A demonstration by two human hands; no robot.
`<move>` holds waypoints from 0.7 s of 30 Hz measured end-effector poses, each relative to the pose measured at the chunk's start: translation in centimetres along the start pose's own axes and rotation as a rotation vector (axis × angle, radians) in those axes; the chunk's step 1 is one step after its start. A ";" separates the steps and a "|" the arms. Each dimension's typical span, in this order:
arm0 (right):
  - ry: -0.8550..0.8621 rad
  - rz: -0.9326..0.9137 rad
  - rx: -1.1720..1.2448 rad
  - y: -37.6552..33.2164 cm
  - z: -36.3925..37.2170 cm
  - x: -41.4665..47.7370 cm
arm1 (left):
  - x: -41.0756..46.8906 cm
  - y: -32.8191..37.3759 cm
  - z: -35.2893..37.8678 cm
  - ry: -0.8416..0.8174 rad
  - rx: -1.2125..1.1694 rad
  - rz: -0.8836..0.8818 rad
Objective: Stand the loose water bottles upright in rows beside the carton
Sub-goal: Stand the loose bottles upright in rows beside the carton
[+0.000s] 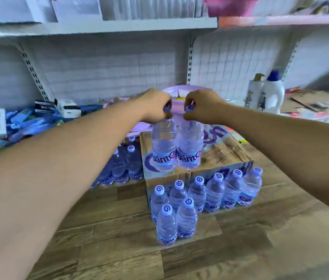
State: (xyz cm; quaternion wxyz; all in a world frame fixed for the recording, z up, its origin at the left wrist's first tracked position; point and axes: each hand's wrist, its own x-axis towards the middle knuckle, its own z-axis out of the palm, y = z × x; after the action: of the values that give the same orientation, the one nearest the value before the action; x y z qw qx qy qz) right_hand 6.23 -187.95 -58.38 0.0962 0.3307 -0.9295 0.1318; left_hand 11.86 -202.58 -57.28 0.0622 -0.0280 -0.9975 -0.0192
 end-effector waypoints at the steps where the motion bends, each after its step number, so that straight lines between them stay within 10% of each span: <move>1: -0.007 0.023 -0.002 1.3 -0.5 -0.8 | 0.5 1.7 0.1 -0.001 -0.010 0.020; 21: -0.330 0.223 0.024 13.7 8.7 -11.6 | 1.5 15.2 15.1 -0.413 -0.023 0.199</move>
State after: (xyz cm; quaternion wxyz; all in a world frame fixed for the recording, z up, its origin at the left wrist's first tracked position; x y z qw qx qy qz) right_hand 5.47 -173.56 -72.14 -0.0766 0.2437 -0.9619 0.0969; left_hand 9.38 -186.73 -71.49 -0.1419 -0.1304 -0.9811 -0.0180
